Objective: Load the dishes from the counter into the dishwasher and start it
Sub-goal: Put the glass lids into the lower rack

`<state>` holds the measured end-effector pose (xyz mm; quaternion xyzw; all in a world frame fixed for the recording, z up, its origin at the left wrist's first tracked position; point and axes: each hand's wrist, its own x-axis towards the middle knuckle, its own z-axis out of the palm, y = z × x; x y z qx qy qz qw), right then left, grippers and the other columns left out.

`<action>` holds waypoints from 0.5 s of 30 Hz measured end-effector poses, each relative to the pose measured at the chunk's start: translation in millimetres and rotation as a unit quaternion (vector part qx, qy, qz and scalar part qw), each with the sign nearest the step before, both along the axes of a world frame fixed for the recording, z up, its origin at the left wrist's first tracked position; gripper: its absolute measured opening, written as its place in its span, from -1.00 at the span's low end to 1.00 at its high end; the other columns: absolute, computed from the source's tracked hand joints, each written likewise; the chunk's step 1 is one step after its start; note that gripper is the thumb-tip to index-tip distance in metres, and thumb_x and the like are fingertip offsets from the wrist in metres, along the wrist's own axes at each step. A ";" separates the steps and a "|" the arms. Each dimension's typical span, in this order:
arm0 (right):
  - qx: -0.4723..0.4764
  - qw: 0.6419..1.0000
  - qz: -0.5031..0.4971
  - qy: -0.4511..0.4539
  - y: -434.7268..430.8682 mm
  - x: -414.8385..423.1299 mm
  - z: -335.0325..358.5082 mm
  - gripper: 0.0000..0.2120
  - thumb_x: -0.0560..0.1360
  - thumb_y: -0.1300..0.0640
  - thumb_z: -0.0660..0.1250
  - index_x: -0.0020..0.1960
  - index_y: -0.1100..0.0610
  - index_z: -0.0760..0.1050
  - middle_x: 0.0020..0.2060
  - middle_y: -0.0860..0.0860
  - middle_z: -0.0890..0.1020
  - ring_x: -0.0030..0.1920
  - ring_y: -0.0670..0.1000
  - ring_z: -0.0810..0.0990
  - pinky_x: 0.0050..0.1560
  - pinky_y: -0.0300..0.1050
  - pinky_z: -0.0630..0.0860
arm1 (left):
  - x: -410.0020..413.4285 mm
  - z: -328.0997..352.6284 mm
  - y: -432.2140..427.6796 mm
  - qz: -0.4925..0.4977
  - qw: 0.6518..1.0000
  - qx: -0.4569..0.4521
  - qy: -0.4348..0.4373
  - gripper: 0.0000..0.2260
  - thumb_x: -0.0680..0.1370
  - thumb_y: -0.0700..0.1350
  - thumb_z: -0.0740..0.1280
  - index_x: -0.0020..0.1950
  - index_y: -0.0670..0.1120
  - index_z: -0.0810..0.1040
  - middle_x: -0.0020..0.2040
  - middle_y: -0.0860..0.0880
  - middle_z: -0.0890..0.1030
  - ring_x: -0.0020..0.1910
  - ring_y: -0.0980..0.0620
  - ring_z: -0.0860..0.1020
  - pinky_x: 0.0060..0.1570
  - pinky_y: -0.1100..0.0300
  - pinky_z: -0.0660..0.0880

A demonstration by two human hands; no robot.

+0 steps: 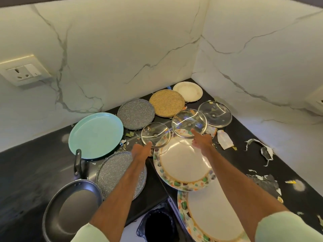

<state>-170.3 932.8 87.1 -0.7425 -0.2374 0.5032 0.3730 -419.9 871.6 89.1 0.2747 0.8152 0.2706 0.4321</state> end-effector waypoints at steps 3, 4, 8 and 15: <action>-0.015 0.996 -0.067 0.057 17.8 -5.0 -11.5 -0.58 0.46 0.05 0.54 0.18 0.26 0.50 -0.05 0.18 0.62 -0.14 0.12 0.65 -0.26 -0.06 0.66 | -3.0 -18.5 18.9 0.018 0.999 -0.026 -0.028 -0.41 0.52 0.08 0.44 0.36 -0.32 0.47 0.21 -0.20 0.61 0.12 -0.14 0.61 -0.19 0.18 0.47; -0.015 0.992 -0.084 0.090 22.7 -5.3 -15.0 -0.59 0.48 0.12 0.52 0.21 0.28 0.48 0.01 0.20 0.61 -0.06 0.16 0.67 -0.21 -0.01 0.69 | -4.1 -23.2 24.6 0.020 0.999 -0.026 -0.034 -0.48 0.51 0.05 0.45 0.28 -0.32 0.54 0.10 -0.18 0.66 -0.01 -0.09 0.64 -0.28 0.19 0.51; -0.018 0.989 -0.087 0.118 33.4 -3.8 -24.2 -0.66 0.48 0.29 0.48 0.19 0.36 0.49 -0.02 0.24 0.67 -0.18 0.15 0.69 -0.51 -0.08 0.60 | -1.9 -32.7 36.5 0.050 0.996 -0.034 -0.060 -0.67 0.48 -0.18 0.48 0.16 -0.34 0.58 -0.10 -0.21 0.69 -0.22 -0.09 0.70 -0.24 0.06 0.67; 0.066 0.987 -0.103 0.104 -4.4 -0.9 5.7 -0.81 0.40 0.42 0.44 0.00 0.28 0.57 -0.05 0.27 0.69 -0.28 0.06 0.64 -0.39 -0.13 0.59 | -3.0 4.9 34.1 -0.036 0.996 0.029 0.082 -0.90 0.55 -0.17 0.39 -0.06 -0.19 0.65 -0.28 -0.05 0.64 -0.35 0.06 0.60 -0.51 0.23 0.41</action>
